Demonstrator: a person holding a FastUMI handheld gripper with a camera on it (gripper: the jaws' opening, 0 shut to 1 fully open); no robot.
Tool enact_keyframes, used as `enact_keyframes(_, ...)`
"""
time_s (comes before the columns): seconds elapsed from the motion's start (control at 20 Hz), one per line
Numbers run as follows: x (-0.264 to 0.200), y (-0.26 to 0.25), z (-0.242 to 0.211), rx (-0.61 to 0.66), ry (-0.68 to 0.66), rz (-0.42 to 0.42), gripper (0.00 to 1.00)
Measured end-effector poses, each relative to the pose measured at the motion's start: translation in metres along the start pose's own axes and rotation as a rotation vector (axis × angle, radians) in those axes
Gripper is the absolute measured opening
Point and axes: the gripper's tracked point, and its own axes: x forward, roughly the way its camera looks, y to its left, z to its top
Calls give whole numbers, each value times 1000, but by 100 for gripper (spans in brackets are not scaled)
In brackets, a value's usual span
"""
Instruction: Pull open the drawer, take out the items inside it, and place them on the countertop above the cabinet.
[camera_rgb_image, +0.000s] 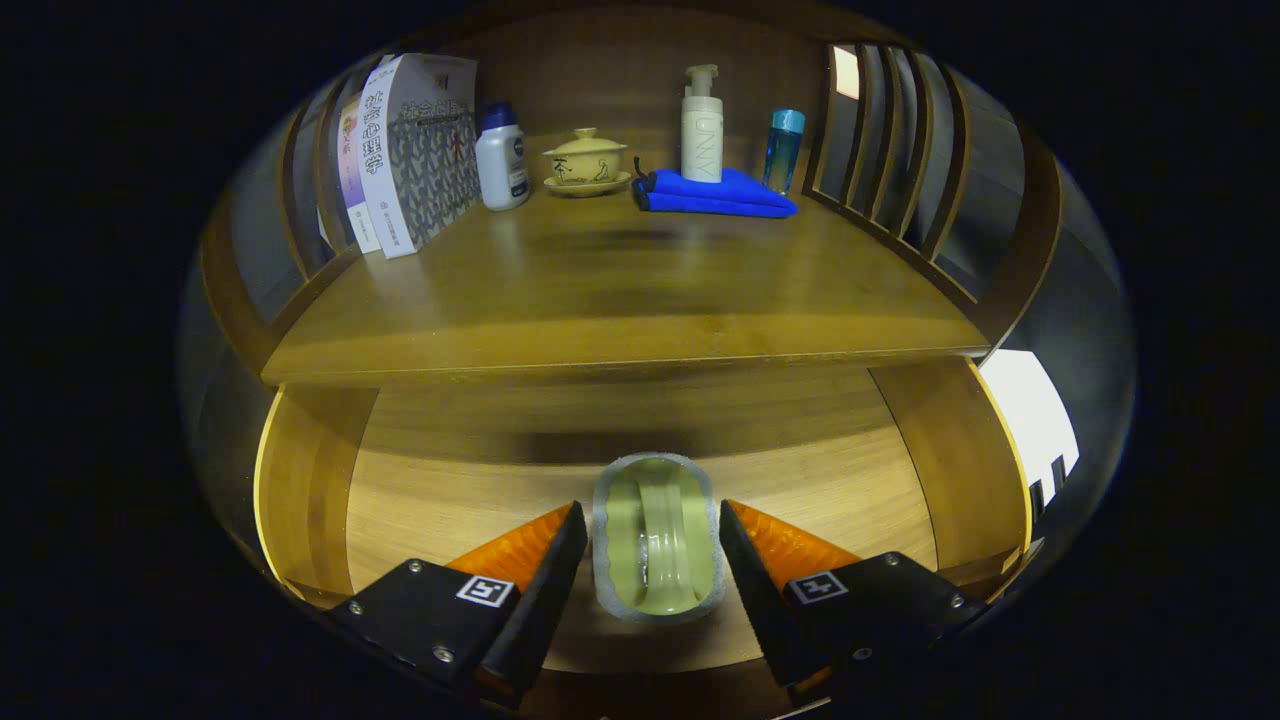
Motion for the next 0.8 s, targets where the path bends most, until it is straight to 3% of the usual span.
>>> enact_keyframes(0.25,12,-1,-15,-4,75,5,70)
enact_keyframes(0.4,13,0,-22,-1,80,7,49)
enact_keyframes(0.55,9,-2,-22,-23,51,-2,44)
enact_keyframes(0.65,3,2,-27,-52,37,9,23)
enact_keyframes(0.8,-6,2,-34,-80,7,-8,17)
